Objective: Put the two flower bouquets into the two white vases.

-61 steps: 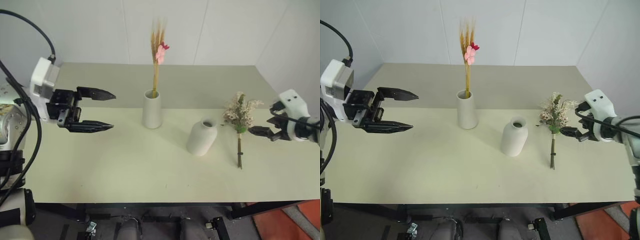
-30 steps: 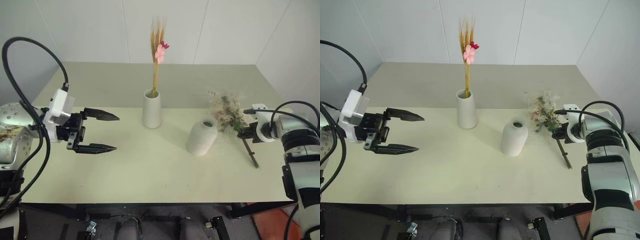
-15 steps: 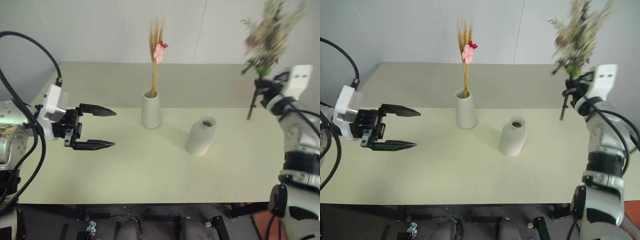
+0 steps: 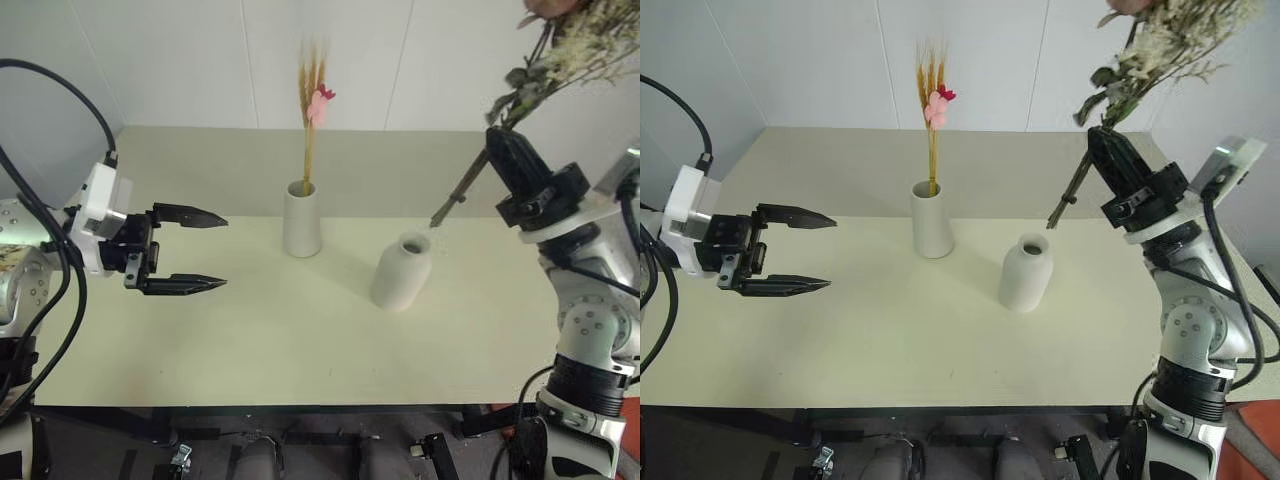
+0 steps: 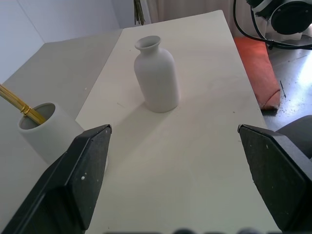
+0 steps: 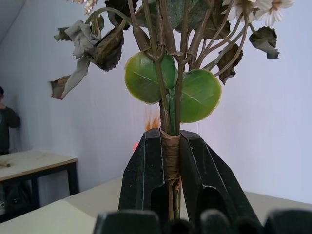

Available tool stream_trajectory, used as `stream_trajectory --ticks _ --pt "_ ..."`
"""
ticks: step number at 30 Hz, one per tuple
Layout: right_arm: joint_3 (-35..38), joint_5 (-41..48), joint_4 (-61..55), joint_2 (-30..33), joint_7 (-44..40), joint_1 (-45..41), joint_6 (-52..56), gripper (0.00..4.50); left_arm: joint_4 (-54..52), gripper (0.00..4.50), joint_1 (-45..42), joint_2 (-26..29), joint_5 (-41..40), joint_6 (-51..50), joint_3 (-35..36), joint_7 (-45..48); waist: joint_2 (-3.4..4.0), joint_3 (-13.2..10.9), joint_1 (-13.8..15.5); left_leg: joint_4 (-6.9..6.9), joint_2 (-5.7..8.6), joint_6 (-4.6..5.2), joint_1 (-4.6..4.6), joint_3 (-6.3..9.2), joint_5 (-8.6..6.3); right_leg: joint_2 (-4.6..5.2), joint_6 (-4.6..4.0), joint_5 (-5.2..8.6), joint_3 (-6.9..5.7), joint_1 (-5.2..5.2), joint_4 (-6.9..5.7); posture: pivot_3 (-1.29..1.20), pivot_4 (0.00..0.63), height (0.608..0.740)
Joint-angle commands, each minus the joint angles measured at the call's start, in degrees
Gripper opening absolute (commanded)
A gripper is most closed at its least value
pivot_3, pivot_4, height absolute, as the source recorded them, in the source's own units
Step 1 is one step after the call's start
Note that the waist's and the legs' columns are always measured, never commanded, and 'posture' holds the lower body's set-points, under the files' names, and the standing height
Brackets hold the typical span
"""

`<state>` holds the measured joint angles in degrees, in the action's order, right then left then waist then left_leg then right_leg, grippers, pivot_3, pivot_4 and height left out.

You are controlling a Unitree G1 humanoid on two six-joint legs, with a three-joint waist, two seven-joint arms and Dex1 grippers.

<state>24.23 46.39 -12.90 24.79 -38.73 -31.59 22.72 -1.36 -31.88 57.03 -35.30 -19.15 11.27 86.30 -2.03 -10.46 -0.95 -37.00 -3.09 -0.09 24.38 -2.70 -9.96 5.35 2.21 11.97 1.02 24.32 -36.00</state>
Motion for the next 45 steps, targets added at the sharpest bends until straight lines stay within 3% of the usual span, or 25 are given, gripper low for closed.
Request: stream_trajectory --ticks 1,28,40,41,45 --pt "-0.24 0.47 -0.75 0.59 -0.51 -0.32 -1.98 0.2 -0.76 4.5 -0.81 1.73 -0.25 -0.28 1.32 -0.02 0.0 0.0 0.06 0.0 0.0 0.0 -0.01 0.0 0.0 0.0 0.0 0.0 0.0 -0.01 0.0 0.0 0.15 0.74" --pt "-6.98 -8.58 3.61 -2.42 -4.13 8.29 -12.93 0.2 -4.24 4.5 3.53 2.07 -1.63 -0.73 3.91 -4.66 0.0 0.0 0.14 0.01 -0.02 0.0 -0.02 0.0 0.0 -0.02 0.05 0.04 -0.01 -0.01 0.03 0.0 0.15 0.74" --pt "-7.67 -8.53 1.44 0.71 -7.76 13.37 -11.42 4.27 -3.07 4.5 2.57 2.08 -1.46 -0.19 3.36 -3.87 0.0 0.0 0.24 0.02 -0.02 0.0 -0.03 0.0 0.0 -0.01 0.04 0.05 -0.03 -0.02 0.03 0.0 0.15 0.74" --pt "-7.65 -8.3 1.07 1.26 -8.47 14.15 -11.41 4.49 -2.98 4.5 2.48 2.02 -1.47 -0.16 3.31 -3.82 0.0 0.0 0.22 0.02 -0.02 0.0 -0.02 0.0 0.0 -0.01 0.04 0.05 -0.02 -0.01 0.03 0.0 0.15 0.74" --pt "-7.54 -8.58 -0.12 3.48 -10.32 17.61 -11.74 4.49 -2.6 4.5 1.88 1.83 -1.33 0.01 3.01 -3.81 0.0 0.0 0.22 0.02 -0.02 0.0 -0.03 0.0 0.0 -0.01 0.06 0.06 -0.02 -0.02 0.04 0.0 0.15 0.74"
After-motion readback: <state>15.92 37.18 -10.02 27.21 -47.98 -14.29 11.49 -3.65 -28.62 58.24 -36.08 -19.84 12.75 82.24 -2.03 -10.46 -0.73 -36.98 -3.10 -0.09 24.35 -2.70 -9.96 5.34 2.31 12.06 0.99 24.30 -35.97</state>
